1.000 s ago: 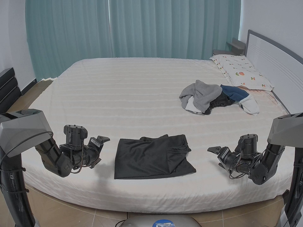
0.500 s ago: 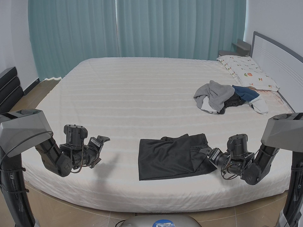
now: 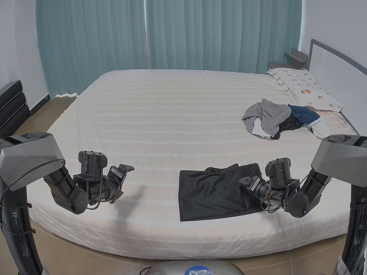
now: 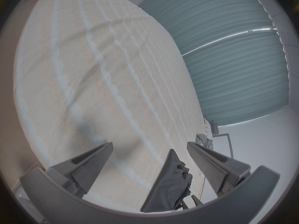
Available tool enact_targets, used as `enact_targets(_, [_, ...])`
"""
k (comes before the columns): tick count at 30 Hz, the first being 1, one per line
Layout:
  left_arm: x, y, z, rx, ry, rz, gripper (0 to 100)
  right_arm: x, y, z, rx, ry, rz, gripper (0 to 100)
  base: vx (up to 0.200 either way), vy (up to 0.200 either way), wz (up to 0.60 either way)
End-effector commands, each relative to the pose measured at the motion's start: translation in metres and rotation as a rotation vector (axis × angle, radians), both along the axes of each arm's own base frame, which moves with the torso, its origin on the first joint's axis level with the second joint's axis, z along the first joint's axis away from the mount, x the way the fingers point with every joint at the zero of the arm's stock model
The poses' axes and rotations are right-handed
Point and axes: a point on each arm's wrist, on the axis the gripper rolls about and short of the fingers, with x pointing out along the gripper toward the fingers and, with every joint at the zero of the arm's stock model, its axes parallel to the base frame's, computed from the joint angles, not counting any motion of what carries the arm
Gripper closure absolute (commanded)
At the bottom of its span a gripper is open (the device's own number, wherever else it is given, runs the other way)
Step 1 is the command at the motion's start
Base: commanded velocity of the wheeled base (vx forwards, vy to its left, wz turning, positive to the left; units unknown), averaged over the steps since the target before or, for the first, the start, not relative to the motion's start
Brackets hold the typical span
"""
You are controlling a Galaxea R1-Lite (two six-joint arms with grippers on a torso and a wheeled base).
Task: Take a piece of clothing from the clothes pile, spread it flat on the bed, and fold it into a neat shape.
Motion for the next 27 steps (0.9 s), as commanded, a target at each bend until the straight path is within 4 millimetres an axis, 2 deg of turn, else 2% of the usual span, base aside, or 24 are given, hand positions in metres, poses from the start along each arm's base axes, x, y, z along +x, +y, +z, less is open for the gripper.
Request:
enact_targets(1, [0.0,0.0,-0.001,0.0,0.002,-0.001,0,0.001,0.002,-0.007,-0.059,0.003,-0.005,0,0.0,0.0,0.0])
enact_targets(13, [-0.001,-0.001,-0.002,0.005,0.006,-0.005,0,-0.01,-0.011,-0.014,-0.155,0.043,-0.012,0,0.0,0.0,0.0])
enact_targets(22, [-0.002,-0.001,-0.002,0.008,0.006,-0.007,0,-0.033,-0.053,-0.018,-0.267,0.13,-0.017,0,0.0,0.0,0.0])
enact_targets(25, [-0.002,0.0,-0.002,0.008,0.008,-0.007,0,-0.037,-0.063,-0.009,-0.298,0.115,-0.015,0,0.0,0.0,0.0])
enact_targets(27, [-0.002,-0.001,-0.002,0.008,0.006,-0.007,0,-0.035,-0.061,-0.002,-0.276,0.085,-0.01,0,0.0,0.0,0.0])
